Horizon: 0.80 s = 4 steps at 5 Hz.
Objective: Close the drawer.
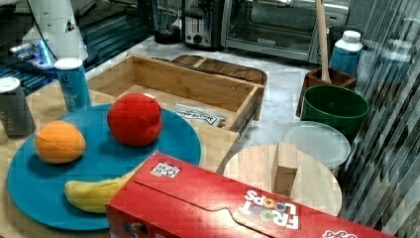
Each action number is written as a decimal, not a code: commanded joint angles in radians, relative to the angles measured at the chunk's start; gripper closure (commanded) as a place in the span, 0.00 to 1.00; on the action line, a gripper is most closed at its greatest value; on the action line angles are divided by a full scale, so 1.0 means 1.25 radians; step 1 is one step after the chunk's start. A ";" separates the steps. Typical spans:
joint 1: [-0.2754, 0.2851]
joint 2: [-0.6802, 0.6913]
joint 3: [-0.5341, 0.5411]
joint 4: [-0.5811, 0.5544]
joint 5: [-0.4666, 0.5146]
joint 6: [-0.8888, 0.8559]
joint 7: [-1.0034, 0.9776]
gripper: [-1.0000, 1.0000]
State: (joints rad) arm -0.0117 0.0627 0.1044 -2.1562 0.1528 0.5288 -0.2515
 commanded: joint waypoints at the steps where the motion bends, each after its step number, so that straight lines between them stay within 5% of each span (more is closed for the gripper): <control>1: 0.015 -0.010 0.043 -0.097 -0.057 0.157 -0.194 1.00; 4: -0.007 0.070 0.020 -0.105 -0.116 0.233 -0.300 1.00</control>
State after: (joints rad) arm -0.0098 0.1057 0.1409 -2.3262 -0.0006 0.7881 -0.5605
